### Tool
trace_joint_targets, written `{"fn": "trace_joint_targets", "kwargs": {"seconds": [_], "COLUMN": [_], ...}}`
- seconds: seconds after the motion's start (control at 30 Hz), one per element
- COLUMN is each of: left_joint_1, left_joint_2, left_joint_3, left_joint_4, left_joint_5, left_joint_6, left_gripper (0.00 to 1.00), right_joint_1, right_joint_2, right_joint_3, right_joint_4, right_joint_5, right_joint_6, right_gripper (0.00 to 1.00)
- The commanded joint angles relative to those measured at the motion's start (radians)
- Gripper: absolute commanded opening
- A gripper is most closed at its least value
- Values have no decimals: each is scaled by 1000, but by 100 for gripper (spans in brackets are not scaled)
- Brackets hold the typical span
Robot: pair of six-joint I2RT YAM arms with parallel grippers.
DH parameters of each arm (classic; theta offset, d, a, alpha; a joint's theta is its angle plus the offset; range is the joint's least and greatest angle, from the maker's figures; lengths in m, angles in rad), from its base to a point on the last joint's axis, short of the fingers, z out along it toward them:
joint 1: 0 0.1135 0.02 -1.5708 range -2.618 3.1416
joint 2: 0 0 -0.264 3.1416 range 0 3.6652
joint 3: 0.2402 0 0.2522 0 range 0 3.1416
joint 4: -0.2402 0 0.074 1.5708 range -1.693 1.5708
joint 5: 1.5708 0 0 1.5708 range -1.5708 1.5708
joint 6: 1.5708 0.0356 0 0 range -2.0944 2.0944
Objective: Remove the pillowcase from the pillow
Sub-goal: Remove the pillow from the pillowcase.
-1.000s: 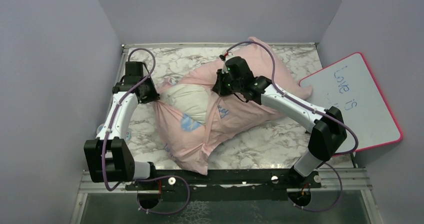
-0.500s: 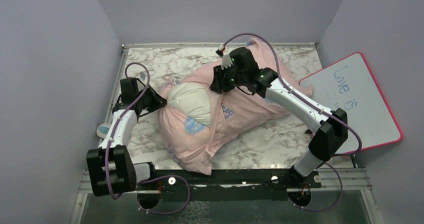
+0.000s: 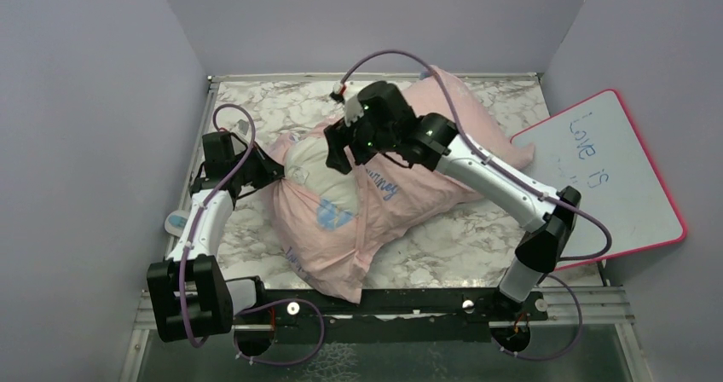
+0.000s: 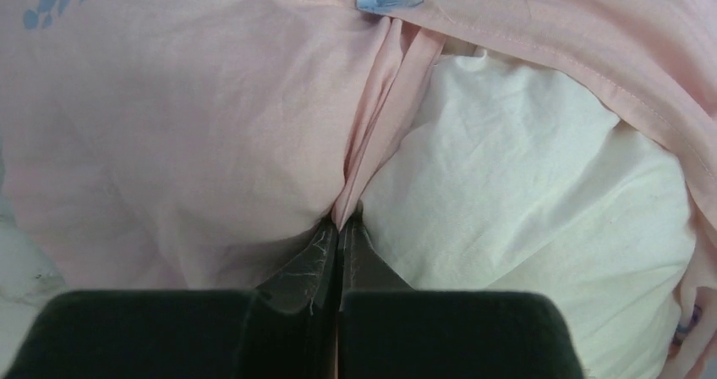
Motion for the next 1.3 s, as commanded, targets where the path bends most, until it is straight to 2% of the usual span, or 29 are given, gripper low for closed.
{"fn": "trace_joint_targets", "kwargs": {"seconds": [0.0, 0.2, 0.3, 0.37, 0.4, 0.47, 0.57, 0.77, 0.8, 0.83, 0.87, 0.9, 0.97, 1.13, 1.27], "left_joint_1": [-3, -3, -3, -2, -2, -1, -1, -1, -1, -2, -1, -1, -1, -2, -12], "left_joint_2": [-17, 24, 49, 66, 78, 113, 176, 264, 277, 286, 291, 289, 266, 134, 12], "left_joint_3": [39, 70, 91, 105, 113, 135, 196, 326, 345, 362, 376, 382, 381, 339, 275], "left_joint_4": [-15, -13, -13, -11, -11, -12, 0, 33, 26, 8, -13, -34, -76, -241, -340], "left_joint_5": [65, 49, 33, 14, 0, -18, 1, 0, 6, 11, 14, 12, -1, -108, -92], "left_joint_6": [-8, 5, 9, 16, 23, 30, 30, 25, 31, 42, 51, 55, 57, 48, 9], "left_gripper": [0, 0, 0, 0, 0, 0, 0, 0, 7, 24, 36, 43, 53, 56, 56], "right_joint_1": [74, 80, 80, 71, 54, -18, -96, -101, -101, -101, -101, -101, -101, -100, -101], "right_joint_2": [57, -2, -47, -59, -58, -43, -14, -10, 2, 13, 23, 31, 41, 51, 55], "right_joint_3": [-57, -152, -229, -277, -295, -304, -255, -217, -209, -200, -191, -186, -190, -231, -234], "right_joint_4": [-124, -130, -82, -57, -51, -50, -76, 5, 3, -4, -10, -16, -14, -1, -5], "right_joint_5": [297, 507, 554, 578, 598, 581, 533, 350, 344, 344, 339, 330, 291, 259, 271], "right_joint_6": [40, 105, 105, 74, 53, 24, 5, 12, 25, 35, 45, 56, 79, 107, 116], "right_gripper": [75, 74, 55, 33, 25, 2, 1, 1, 1, 1, 1, 1, 1, 1, 1]}}
